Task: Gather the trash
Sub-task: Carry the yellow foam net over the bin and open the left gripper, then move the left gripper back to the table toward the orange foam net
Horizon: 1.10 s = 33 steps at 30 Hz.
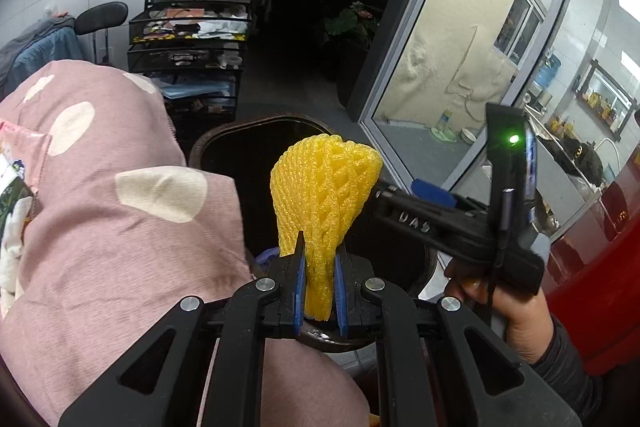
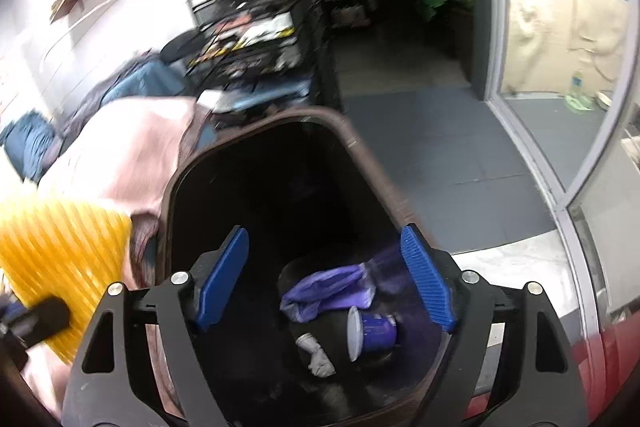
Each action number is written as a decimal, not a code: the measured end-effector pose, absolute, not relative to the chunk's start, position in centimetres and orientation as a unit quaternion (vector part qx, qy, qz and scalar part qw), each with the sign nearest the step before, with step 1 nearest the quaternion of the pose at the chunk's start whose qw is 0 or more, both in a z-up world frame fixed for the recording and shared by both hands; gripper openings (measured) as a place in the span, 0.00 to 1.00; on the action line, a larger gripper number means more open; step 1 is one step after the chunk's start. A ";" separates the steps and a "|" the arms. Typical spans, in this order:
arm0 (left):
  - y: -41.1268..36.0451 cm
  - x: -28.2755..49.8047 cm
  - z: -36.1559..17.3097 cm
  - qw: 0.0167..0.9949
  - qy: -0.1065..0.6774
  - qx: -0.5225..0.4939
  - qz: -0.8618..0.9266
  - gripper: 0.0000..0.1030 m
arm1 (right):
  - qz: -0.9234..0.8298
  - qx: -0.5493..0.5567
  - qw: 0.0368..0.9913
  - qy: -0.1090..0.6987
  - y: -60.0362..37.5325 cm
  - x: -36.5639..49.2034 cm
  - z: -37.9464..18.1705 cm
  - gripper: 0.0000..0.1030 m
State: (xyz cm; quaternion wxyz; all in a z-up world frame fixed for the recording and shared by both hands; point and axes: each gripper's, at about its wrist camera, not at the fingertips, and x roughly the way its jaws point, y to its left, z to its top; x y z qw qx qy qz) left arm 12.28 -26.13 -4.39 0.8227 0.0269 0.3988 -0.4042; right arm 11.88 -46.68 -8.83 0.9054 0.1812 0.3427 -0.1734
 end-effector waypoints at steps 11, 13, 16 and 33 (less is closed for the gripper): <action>-29.8 13.1 -6.0 0.802 0.434 0.052 -0.408 0.12 | -0.211 0.190 0.906 0.313 -48.7 10.4 -6.7 0.83; -30.3 13.3 -6.3 0.800 0.436 0.054 -0.408 0.12 | -0.214 0.190 0.906 0.311 -48.8 10.3 -6.5 0.84; -30.8 13.7 -6.5 0.798 0.440 0.056 -0.409 0.16 | -0.217 0.193 0.905 0.309 -49.0 10.0 -6.5 0.86; -29.8 13.4 -5.6 0.816 0.404 0.044 -0.411 0.91 | -0.228 0.199 0.904 0.302 -49.5 9.7 -6.4 0.92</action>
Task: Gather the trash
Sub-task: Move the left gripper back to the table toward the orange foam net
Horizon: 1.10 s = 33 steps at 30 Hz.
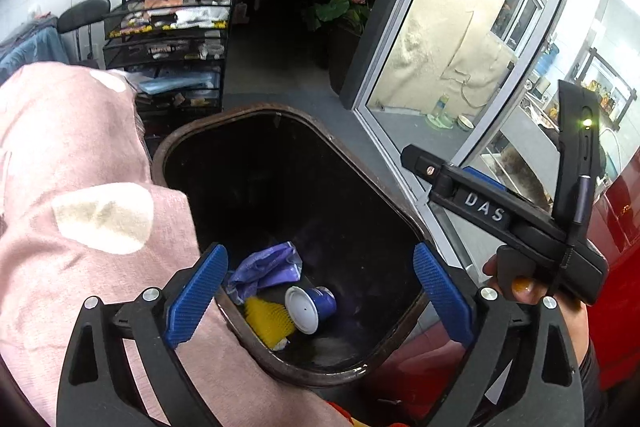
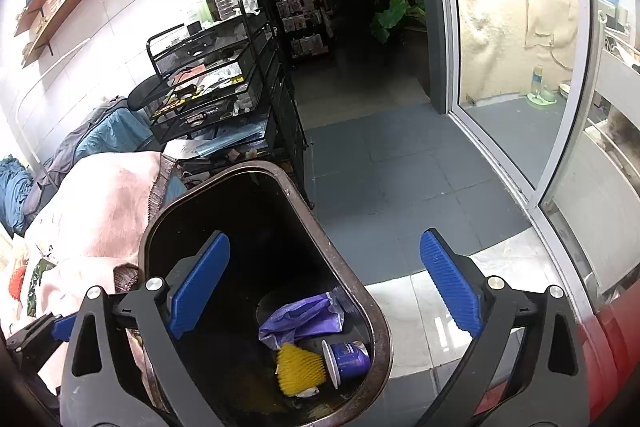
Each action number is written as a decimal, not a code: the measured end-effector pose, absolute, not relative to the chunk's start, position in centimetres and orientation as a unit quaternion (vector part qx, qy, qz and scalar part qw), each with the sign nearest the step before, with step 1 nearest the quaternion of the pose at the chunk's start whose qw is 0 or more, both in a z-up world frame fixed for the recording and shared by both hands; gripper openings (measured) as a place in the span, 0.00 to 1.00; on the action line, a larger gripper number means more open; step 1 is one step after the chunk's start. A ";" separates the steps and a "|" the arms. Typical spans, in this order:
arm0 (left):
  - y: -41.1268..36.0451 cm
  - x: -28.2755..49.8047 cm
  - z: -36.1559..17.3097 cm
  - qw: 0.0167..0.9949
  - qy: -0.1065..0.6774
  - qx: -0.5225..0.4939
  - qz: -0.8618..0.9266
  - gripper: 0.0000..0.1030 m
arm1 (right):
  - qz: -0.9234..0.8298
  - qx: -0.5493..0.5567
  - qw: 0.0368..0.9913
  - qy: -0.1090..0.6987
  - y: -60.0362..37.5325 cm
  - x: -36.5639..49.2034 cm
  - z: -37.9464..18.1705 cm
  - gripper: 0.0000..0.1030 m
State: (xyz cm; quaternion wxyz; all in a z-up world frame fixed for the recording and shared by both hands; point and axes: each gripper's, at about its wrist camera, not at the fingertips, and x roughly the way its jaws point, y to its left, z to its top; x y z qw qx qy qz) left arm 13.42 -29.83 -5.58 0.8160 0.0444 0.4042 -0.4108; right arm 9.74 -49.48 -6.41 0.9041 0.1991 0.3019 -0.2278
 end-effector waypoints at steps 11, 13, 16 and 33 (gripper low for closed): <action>-26.8 11.5 -3.1 0.851 0.348 0.055 -0.390 0.95 | -0.184 0.194 0.918 0.293 -47.7 10.3 -5.7 0.93; -25.9 11.3 -2.7 0.859 0.338 0.058 -0.381 0.95 | -0.169 0.194 0.920 0.294 -47.0 10.5 -5.6 0.92; -24.5 11.2 -2.1 0.870 0.326 0.064 -0.364 0.95 | -0.146 0.197 0.923 0.297 -45.8 11.0 -5.5 0.93; -11.3 12.6 -2.0 0.920 0.319 0.054 -0.221 0.95 | 0.050 0.129 0.936 0.323 -32.2 15.8 -2.8 0.93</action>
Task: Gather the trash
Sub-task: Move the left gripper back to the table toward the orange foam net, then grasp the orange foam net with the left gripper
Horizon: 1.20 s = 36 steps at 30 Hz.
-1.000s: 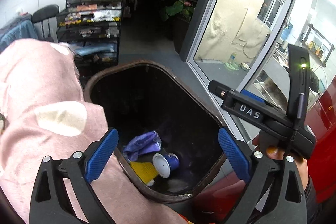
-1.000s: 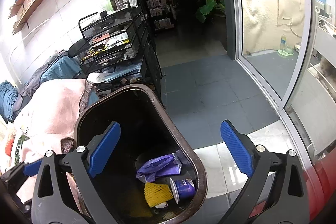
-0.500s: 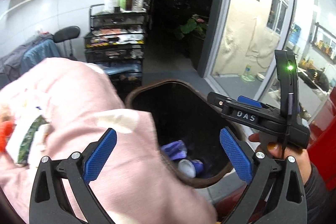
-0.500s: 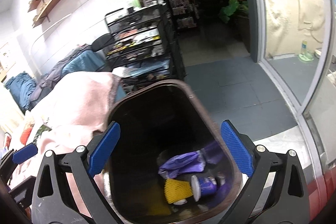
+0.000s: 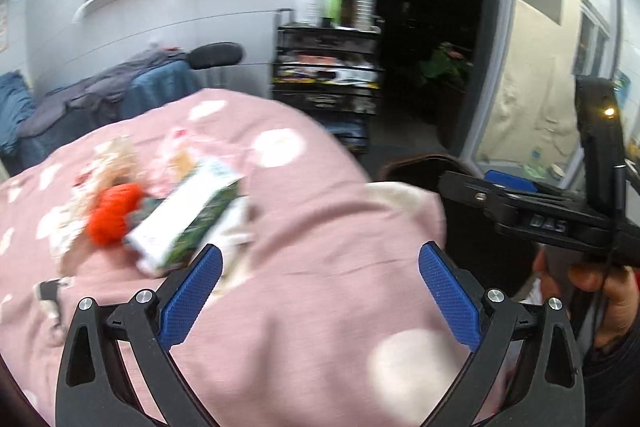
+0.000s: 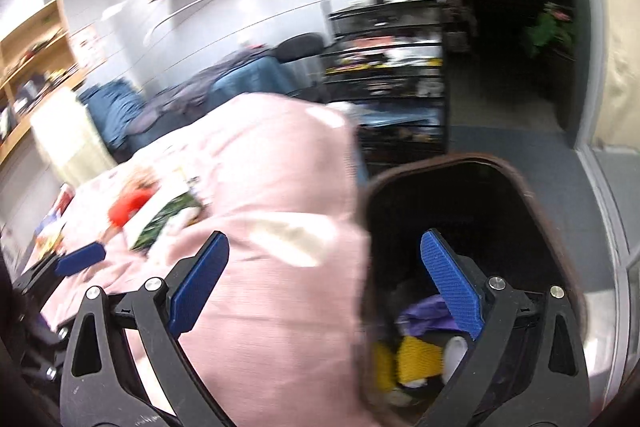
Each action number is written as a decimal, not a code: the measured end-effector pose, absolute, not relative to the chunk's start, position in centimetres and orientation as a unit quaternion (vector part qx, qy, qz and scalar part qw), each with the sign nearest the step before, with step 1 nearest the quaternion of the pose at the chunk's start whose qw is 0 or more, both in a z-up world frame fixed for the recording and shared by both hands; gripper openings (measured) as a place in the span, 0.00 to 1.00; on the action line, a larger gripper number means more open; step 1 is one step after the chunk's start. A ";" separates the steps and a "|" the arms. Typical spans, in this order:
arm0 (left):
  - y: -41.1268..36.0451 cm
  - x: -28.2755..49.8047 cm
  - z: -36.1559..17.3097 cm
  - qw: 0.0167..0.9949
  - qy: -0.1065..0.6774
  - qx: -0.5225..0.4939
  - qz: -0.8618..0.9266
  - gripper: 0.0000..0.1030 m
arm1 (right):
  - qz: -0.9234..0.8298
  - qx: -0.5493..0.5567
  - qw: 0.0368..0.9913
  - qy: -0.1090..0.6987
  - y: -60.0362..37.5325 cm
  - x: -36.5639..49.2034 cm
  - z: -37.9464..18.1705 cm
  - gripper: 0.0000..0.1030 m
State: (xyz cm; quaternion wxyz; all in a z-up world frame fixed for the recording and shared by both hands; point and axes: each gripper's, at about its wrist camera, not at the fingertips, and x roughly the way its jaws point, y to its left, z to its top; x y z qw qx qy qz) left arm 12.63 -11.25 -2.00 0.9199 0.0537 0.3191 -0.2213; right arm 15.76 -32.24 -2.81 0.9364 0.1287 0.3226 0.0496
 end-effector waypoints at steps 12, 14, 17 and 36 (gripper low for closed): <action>-0.1 14.9 -3.1 0.929 0.348 -0.018 -0.123 0.94 | 0.163 0.050 0.915 0.365 -22.5 19.5 -2.4 0.93; 0.9 15.2 -3.2 0.929 0.352 -0.025 -0.115 0.91 | 0.177 0.031 0.909 0.377 -20.8 20.3 -2.7 0.92; 1.7 15.9 -3.5 0.925 0.361 -0.039 -0.112 0.86 | 0.188 0.016 0.899 0.395 -19.2 21.5 -3.3 0.87; 2.9 24.2 -5.3 0.902 0.410 -0.093 -0.101 0.70 | 0.237 0.006 0.855 0.461 -15.8 27.0 -6.2 0.11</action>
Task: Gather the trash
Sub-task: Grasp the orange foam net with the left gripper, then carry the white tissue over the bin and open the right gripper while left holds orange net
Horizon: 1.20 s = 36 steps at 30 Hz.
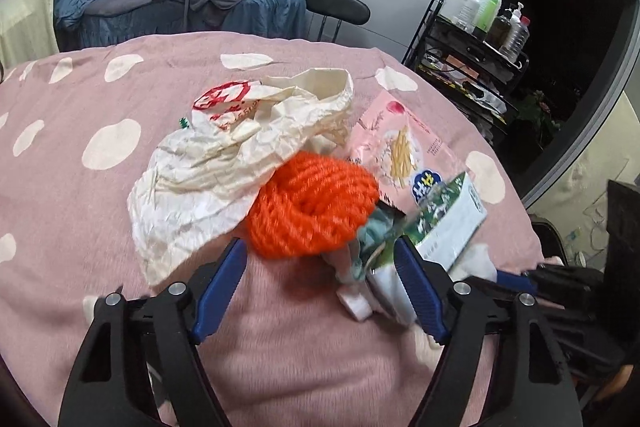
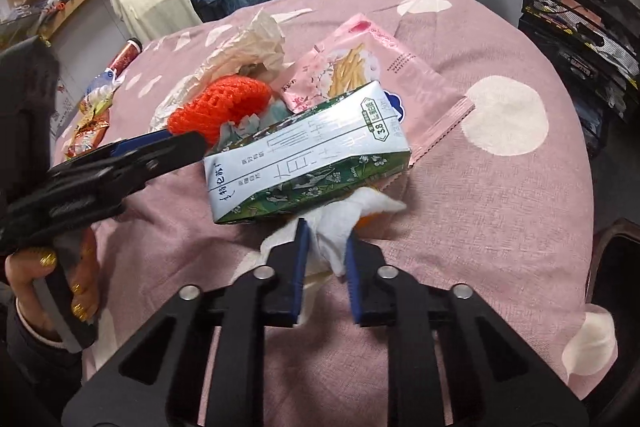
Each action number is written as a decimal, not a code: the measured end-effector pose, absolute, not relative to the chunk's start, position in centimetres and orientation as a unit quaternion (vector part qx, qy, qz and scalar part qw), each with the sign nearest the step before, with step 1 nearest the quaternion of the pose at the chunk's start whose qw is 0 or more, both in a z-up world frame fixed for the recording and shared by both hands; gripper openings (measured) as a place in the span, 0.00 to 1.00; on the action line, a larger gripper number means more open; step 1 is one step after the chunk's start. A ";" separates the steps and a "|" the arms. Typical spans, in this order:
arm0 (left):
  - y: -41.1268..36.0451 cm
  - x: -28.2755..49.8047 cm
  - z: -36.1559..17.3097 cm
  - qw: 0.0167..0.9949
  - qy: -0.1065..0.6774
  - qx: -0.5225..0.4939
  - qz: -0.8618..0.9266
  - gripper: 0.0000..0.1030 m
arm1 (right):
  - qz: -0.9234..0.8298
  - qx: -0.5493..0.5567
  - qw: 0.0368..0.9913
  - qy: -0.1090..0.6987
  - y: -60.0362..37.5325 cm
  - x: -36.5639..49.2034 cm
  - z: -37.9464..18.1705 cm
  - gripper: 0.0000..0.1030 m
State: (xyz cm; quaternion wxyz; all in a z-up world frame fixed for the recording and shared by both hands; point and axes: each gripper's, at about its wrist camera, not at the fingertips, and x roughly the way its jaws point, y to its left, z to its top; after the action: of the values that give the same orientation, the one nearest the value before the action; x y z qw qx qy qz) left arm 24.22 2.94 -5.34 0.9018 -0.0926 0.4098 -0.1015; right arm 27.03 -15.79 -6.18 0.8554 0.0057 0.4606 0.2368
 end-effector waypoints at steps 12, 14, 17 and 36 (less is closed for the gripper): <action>3.3 23.9 -5.2 0.904 0.401 -0.109 -0.095 0.20 | 0.240 0.029 0.888 0.391 -17.4 23.8 -3.3 0.07; 3.2 23.2 -4.8 0.909 0.391 -0.107 -0.099 0.19 | 0.240 0.038 0.892 0.381 -18.1 23.2 -2.8 0.07; 2.9 21.8 -3.9 0.916 0.375 -0.102 -0.103 0.19 | 0.234 0.048 0.898 0.370 -19.2 22.4 -2.2 0.07; 0.2 14.6 -0.2 0.929 0.312 -0.120 -0.156 0.19 | 0.187 0.098 0.924 0.318 -26.0 17.6 -0.4 0.07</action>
State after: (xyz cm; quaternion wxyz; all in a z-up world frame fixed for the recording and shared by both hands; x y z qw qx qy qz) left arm 14.59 0.23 -0.18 0.9294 -0.1199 0.3125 -0.1557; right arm 17.61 -26.04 -0.41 0.9244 0.0975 0.3177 0.1869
